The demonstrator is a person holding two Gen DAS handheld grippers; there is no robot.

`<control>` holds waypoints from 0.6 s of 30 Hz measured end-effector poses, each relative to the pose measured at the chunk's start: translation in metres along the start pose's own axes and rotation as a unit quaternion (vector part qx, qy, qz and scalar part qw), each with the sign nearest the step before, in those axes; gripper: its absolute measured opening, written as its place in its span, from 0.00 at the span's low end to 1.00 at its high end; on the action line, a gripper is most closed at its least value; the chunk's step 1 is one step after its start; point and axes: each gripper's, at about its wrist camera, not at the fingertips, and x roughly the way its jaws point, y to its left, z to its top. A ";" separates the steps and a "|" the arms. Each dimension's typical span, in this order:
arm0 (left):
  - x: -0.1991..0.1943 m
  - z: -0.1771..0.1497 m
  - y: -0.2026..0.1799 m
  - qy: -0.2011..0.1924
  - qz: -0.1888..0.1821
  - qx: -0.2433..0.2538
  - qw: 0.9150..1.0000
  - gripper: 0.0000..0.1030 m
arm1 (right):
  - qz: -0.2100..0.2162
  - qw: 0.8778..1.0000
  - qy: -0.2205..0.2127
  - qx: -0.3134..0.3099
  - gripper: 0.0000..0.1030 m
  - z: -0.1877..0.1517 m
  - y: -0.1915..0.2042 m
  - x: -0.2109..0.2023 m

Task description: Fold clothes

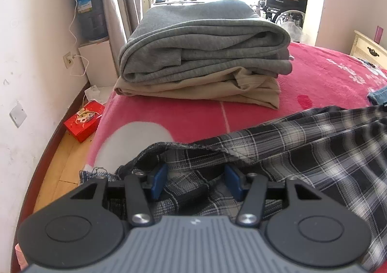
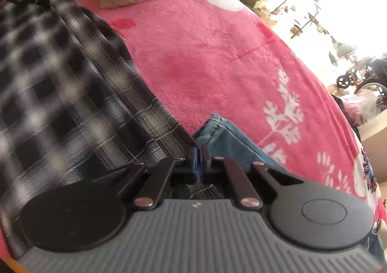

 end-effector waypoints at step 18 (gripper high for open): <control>-0.047 0.033 0.001 -0.025 0.010 -0.025 0.999 0.55 | -0.162 0.800 -0.152 0.558 0.28 -0.205 -0.097 -0.194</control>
